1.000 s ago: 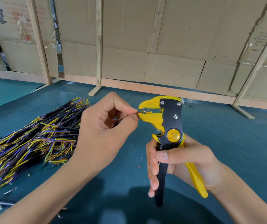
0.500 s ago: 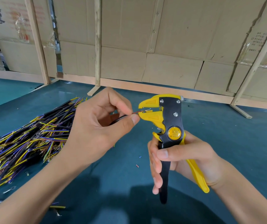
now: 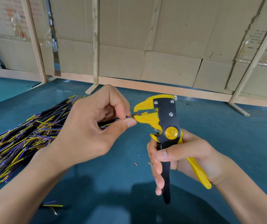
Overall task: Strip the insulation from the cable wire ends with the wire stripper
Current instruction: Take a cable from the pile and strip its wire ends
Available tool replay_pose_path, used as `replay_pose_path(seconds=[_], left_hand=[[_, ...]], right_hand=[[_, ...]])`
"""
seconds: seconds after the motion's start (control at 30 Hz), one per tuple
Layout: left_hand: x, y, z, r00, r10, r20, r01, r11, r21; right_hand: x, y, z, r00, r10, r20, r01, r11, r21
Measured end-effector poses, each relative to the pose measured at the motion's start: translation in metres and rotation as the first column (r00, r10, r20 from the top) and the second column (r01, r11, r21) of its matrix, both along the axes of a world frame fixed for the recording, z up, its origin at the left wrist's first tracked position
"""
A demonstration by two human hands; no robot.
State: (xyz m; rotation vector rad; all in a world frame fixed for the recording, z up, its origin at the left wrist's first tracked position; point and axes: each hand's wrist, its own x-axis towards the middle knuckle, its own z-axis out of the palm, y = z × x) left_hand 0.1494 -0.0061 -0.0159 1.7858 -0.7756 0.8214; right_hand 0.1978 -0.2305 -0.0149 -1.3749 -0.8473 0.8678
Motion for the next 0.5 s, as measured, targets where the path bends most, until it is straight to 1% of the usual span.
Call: replay_pose_path(seconds=[0.13,0.23,0.5], left_hand=[[0.0014,0.0007,-0.0012,0.995,0.086,0.051,-0.088,0.995,0.045],[0.0019,-0.0012,-0.0014,0.985,0.143,0.092,-0.147,0.988,0.041],[0.0013,-0.004,0.0003,0.978,0.17,0.122,-0.172,0.985,0.009]], right_hand=[[-0.0004,-0.001,0.0014,0.999,0.009,-0.03,-0.009,1.0,0.002],[-0.0009,-0.001,0.0022,0.999,-0.003,-0.035,0.004,1.0,0.012],[-0.0025,0.0006,0.0018,0.999,-0.009,-0.044,0.011,1.0,0.029]])
